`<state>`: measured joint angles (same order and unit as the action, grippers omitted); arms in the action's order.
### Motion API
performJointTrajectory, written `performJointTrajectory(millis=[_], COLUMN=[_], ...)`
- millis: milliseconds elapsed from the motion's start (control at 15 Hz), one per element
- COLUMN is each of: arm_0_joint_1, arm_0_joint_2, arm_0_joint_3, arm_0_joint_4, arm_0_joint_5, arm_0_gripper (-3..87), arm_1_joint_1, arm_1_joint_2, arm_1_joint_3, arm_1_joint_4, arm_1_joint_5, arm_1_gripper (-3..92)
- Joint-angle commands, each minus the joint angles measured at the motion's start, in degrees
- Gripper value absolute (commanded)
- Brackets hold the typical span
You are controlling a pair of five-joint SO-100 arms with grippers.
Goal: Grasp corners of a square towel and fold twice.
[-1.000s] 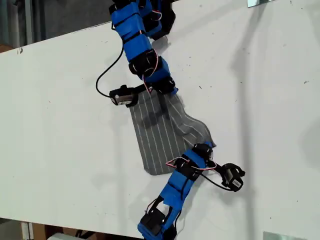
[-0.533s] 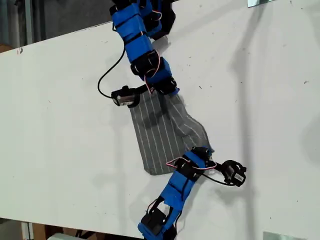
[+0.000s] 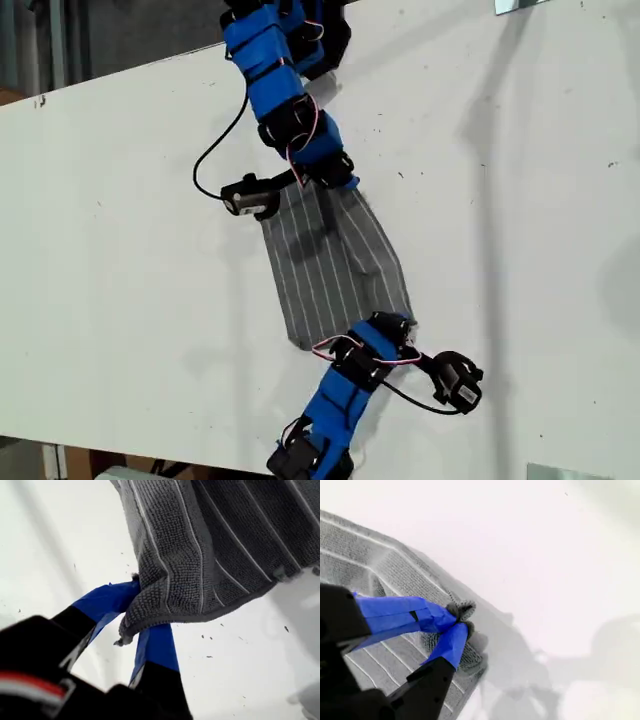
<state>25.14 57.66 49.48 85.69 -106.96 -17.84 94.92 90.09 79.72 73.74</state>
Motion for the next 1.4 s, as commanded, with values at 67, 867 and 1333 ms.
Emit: performJointTrajectory(millis=[67, 867, 1333], arm_0_joint_1=[-3.6, -23.8, -32.8], arm_0_joint_2=[8.9, 16.7, 22.9], arm_0_joint_3=[-2.5, 12.7, 21.4], arm_0_joint_4=[-2.0, 9.4, 7.4], arm_0_joint_5=[8.3, 14.6, 18.5], arm_0_gripper=[-0.2, -0.2, -0.2], arm_1_joint_1=[-0.1, 22.4, 30.5], arm_1_joint_2=[4.0, 9.6, -3.5], arm_1_joint_3=[-8.7, -1.4, -4.1], arm_1_joint_4=[4.4, 4.7, -0.1], arm_1_joint_5=[-2.0, -6.9, -18.7], arm_1_gripper=[-0.1, -0.1, -0.1])
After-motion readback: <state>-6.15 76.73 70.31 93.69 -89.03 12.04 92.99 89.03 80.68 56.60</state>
